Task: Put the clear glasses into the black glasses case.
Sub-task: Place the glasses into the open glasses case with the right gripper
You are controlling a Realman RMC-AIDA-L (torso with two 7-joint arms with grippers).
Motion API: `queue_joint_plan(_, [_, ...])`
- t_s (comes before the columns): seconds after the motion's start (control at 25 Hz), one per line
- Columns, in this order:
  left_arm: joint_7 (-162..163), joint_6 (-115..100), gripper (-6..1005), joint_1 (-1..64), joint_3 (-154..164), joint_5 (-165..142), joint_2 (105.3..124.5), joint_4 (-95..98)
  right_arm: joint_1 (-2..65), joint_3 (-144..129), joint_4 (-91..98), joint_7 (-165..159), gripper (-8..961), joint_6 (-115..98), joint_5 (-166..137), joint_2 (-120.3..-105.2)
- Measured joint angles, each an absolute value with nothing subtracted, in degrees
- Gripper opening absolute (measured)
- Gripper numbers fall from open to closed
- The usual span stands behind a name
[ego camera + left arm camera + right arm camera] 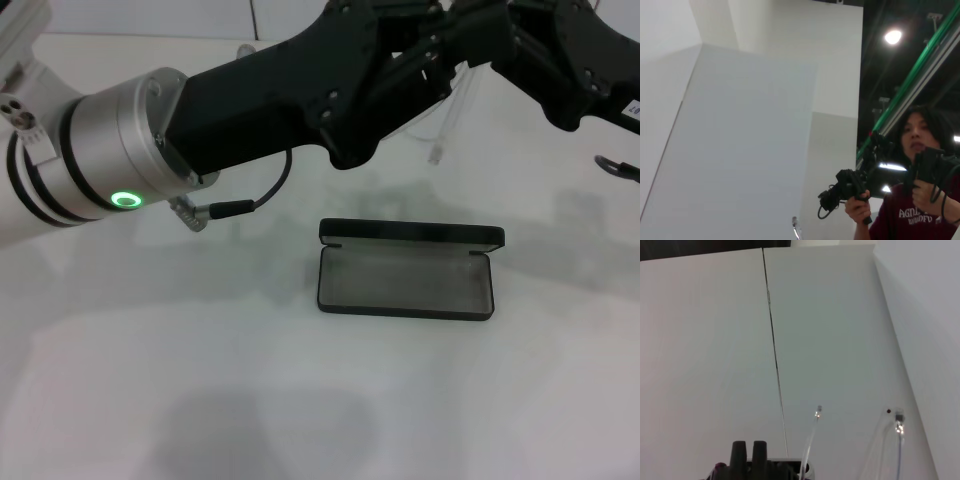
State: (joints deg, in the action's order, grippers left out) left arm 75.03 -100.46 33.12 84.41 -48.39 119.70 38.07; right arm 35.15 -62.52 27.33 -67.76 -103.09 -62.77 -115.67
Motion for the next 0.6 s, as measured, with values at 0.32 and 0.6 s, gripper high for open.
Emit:
queue_joint_plan(0.32, [74.7, -100.1, 85, 33.1, 84.0, -48.4, 119.77, 38.0, 35.6, -63.6, 27.3, -67.9, 104, -103.4, -63.2, -115.84])
queue_joint_plan(0.6, [74.6, -98.9, 85, 33.5, 83.9, -48.3, 119.79, 37.8, 35.9, -64.4, 27.4, -67.9, 104, -103.5, -63.2, -115.93])
